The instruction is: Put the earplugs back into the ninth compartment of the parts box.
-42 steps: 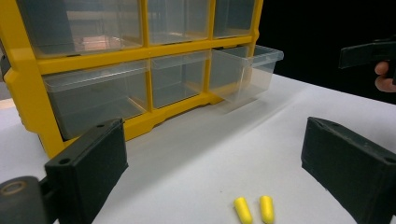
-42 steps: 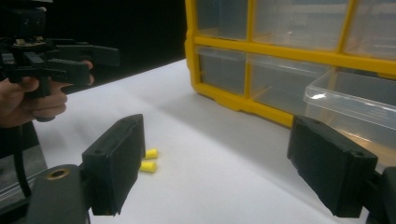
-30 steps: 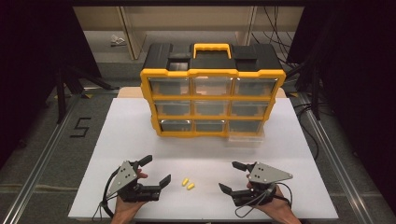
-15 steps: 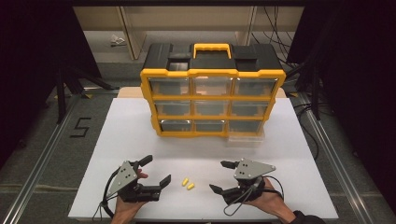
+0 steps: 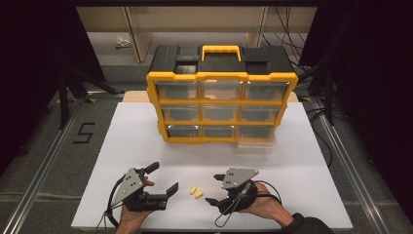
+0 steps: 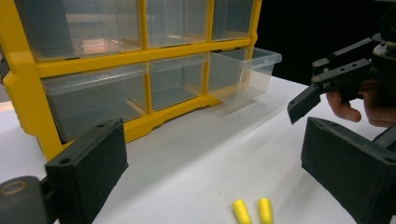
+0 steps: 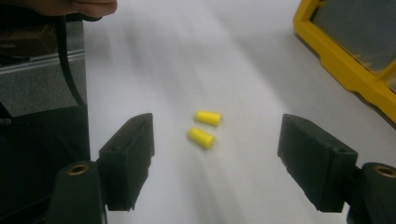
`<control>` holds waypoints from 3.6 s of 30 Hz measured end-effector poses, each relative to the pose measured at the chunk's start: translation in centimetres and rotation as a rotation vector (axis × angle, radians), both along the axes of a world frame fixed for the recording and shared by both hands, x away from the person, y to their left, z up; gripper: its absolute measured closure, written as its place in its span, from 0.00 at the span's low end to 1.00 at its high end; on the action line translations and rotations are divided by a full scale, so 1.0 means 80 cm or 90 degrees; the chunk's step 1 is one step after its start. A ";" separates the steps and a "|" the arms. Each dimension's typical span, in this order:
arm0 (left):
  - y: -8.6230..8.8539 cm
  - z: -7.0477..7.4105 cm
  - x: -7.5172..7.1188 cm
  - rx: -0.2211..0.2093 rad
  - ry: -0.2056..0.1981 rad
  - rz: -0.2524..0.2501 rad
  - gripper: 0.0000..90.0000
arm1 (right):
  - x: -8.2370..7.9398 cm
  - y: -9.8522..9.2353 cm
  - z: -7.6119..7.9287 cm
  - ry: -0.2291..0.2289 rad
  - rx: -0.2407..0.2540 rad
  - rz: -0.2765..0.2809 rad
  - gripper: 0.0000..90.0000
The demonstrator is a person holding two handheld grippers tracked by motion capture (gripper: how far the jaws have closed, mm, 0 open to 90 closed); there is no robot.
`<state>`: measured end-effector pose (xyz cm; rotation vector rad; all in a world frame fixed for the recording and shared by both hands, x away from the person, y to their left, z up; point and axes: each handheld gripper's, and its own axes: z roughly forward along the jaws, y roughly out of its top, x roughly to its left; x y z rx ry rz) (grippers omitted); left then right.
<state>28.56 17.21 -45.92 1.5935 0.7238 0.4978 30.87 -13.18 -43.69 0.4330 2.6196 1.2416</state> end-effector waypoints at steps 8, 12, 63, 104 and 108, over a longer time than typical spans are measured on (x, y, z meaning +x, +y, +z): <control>0.000 0.000 0.000 -0.001 -0.002 0.000 0.08 | 0.011 0.016 -0.009 0.009 -0.034 0.017 0.37; 0.000 0.000 0.000 -0.002 -0.002 0.000 0.08 | 0.016 0.024 -0.014 0.018 -0.049 0.032 0.38; 0.001 0.002 -0.001 -0.006 -0.007 -0.002 0.08 | 0.042 0.052 -0.038 0.051 -0.123 0.093 0.92; 0.002 0.003 -0.001 -0.010 -0.012 0.004 0.08 | 0.064 -0.025 0.063 -0.026 0.072 -0.046 0.92; 0.002 0.003 -0.001 -0.010 -0.011 0.005 0.08 | 0.067 -0.033 0.069 -0.032 0.086 -0.063 0.92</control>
